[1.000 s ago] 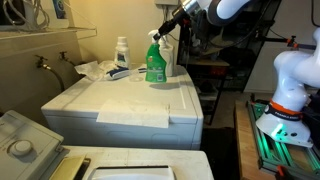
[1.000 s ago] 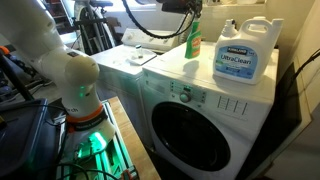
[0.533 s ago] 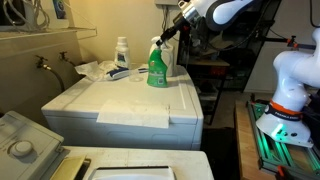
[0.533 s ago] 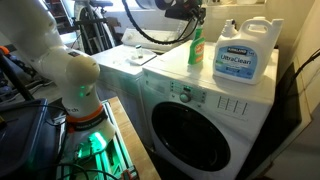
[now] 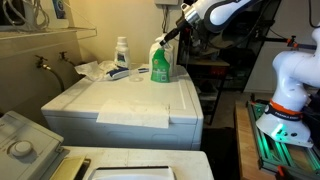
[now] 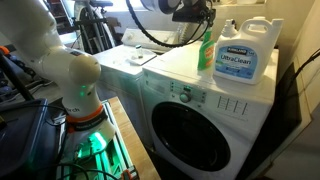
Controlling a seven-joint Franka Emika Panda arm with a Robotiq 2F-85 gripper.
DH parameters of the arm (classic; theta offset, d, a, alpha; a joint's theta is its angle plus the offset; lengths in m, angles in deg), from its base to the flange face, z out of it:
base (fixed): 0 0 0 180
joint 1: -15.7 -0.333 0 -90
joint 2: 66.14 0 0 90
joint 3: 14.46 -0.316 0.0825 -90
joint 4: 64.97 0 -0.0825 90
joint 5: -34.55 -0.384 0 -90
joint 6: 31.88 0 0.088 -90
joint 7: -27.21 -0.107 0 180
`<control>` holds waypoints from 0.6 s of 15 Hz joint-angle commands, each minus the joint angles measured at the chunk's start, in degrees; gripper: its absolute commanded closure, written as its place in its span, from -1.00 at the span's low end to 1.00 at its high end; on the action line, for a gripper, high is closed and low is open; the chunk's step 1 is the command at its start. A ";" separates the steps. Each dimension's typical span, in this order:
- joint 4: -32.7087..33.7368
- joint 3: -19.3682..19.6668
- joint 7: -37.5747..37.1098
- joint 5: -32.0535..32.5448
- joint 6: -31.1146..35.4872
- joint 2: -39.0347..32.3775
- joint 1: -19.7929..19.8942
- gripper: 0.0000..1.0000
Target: Move the green spray bottle to the right
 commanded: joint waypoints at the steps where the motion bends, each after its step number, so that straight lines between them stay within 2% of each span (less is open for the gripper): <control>1: -1.15 4.14 5.25 -3.27 1.32 4.65 -5.18 -0.38; 2: -1.11 4.63 5.64 -3.25 1.82 5.58 -5.63 -0.52; 5: -1.42 2.33 2.89 0.18 4.43 8.45 0.86 -1.00; 6: -2.15 0.85 1.65 0.83 5.69 9.93 4.29 -1.00; 7: -3.35 1.16 2.16 0.26 7.20 12.43 4.76 -1.00; 9: -6.61 3.13 5.28 -0.10 13.45 17.90 2.56 -1.00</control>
